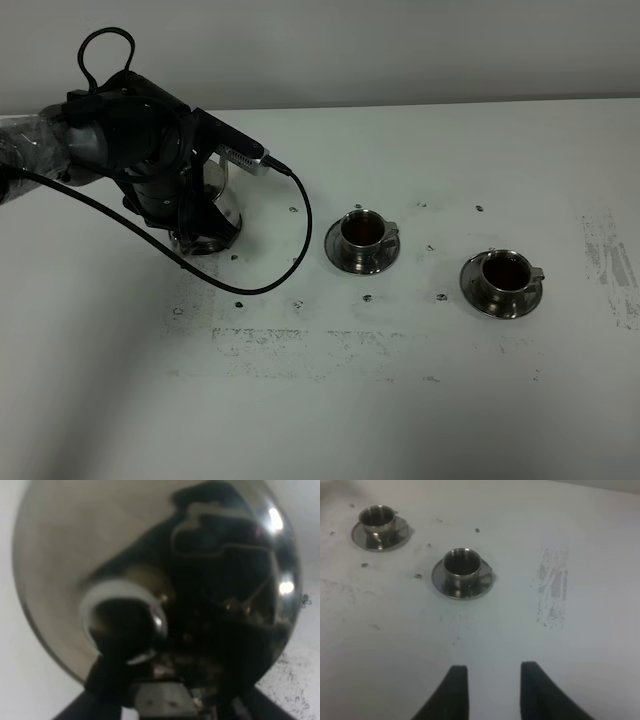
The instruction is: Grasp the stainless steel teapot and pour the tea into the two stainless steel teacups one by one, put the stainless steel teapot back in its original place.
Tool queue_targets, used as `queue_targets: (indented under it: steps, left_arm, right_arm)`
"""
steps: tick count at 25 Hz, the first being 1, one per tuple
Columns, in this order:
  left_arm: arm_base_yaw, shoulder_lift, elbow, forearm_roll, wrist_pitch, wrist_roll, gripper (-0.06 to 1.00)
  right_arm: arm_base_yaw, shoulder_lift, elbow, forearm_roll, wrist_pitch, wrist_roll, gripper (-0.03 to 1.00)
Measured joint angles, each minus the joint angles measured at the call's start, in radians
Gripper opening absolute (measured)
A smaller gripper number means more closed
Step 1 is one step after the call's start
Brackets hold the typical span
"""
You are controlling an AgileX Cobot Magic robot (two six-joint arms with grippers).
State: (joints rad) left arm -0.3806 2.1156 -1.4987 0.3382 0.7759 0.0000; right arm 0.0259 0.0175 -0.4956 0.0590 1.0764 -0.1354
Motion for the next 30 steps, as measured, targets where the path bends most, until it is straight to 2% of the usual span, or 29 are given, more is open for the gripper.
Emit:
queue_targets:
  steps: [4, 11, 20, 23, 30]
  left_arm:
    - [0.0, -0.008, 0.0, -0.034, 0.028, -0.02, 0.51]
    - [0.0, -0.08, 0.0, -0.099, 0.046, -0.025, 0.52]
    - [0.006, -0.242, 0.018, -0.082, 0.062, -0.025, 0.52]
    - [0.039, -0.333, 0.076, -0.081, 0.028, -0.025, 0.52]
    - [0.179, -0.571, 0.299, -0.074, -0.049, -0.025, 0.52]
  right_arm:
    - [0.0, 0.0, 0.0, 0.0, 0.0, 0.0, 0.24]
    - [0.0, 0.0, 0.0, 0.0, 0.0, 0.0, 0.24]
    - [0.0, 0.0, 0.0, 0.0, 0.0, 0.0, 0.24]
    - [0.0, 0.0, 0.0, 0.0, 0.0, 0.0, 0.24]
    - [0.0, 0.0, 0.0, 0.0, 0.0, 0.0, 0.24]
